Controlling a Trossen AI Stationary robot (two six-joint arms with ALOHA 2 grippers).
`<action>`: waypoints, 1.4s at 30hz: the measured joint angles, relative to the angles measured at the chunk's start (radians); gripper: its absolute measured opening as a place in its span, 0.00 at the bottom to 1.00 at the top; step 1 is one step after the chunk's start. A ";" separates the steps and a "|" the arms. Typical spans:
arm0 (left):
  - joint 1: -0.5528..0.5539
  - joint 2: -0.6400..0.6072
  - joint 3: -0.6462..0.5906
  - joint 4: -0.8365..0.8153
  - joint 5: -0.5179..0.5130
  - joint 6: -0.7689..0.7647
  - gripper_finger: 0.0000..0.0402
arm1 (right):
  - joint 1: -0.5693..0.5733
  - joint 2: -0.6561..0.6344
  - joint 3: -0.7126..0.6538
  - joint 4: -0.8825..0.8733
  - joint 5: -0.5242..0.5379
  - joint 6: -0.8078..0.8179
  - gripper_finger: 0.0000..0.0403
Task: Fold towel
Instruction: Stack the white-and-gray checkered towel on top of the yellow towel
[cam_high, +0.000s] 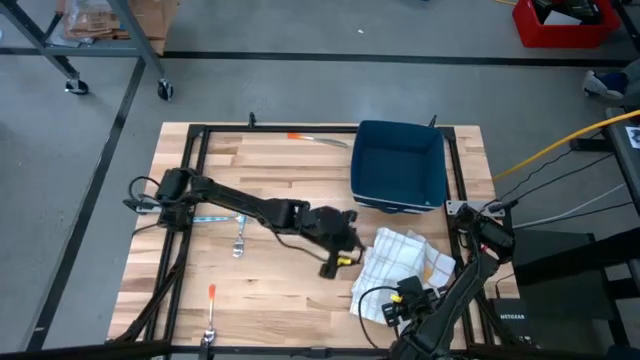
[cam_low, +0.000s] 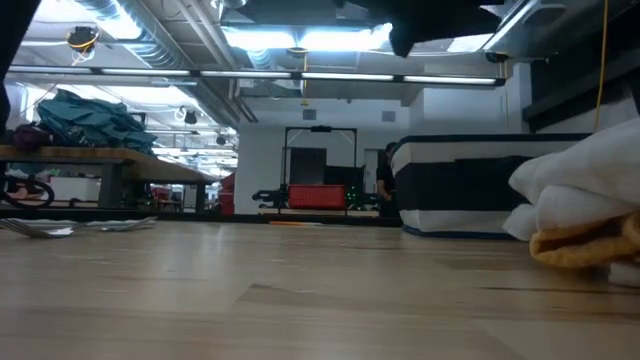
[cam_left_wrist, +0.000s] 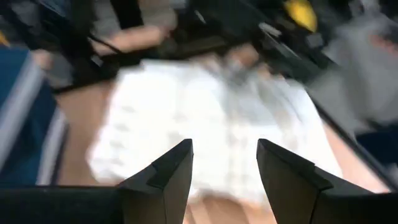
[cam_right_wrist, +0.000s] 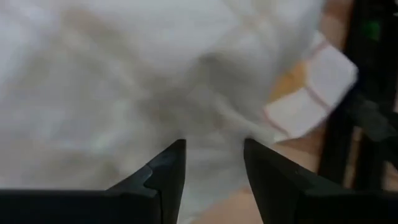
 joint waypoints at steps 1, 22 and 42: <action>-0.012 -0.005 0.000 -0.043 0.000 0.018 0.42 | 0.000 0.000 -0.019 0.000 -0.023 0.000 0.41; -0.180 -0.009 -0.001 -0.487 -0.002 0.007 0.42 | -0.063 -0.002 -0.328 0.331 0.101 -0.004 0.41; -0.177 -0.009 -0.001 -0.696 -0.001 0.001 0.42 | -0.204 0.009 -0.264 0.747 0.442 -0.318 0.41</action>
